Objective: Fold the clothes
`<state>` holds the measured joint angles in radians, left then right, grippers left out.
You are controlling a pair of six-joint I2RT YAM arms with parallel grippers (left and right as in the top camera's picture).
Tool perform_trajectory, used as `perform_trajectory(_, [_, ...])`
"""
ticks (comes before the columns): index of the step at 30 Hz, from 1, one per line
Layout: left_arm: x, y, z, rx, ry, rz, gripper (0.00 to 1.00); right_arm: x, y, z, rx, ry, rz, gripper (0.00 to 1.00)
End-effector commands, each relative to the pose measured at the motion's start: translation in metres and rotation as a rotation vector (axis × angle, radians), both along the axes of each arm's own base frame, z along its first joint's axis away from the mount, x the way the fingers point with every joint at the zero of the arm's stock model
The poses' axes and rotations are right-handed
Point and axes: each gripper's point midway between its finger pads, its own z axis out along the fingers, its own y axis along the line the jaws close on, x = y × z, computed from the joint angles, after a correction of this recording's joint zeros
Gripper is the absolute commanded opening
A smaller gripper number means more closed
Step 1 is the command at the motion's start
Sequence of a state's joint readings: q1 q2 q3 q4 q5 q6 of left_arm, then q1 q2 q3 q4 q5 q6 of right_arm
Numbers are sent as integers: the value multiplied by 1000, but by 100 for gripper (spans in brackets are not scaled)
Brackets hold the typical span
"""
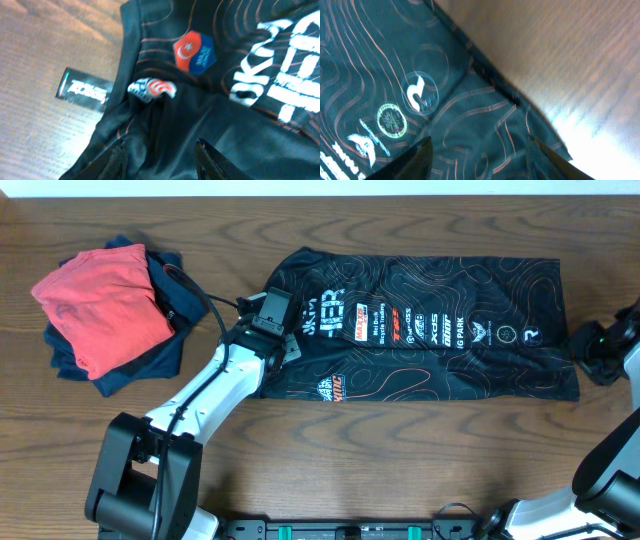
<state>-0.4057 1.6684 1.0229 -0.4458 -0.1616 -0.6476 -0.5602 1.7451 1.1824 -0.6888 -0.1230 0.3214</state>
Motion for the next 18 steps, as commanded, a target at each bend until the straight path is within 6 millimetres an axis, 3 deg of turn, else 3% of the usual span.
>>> perform_trajectory(1, [-7,7,-3,24,35,11,46,-16,3,-8,14,75,-31,54])
perform_trajectory(7, [-35,18,-13,70,156,9,46,-67,-15,-13,-77,293,-202,54])
perform_trajectory(18, [-47,24,-31,102,222,10,46,-77,-15,-20,-80,325,-215,54])
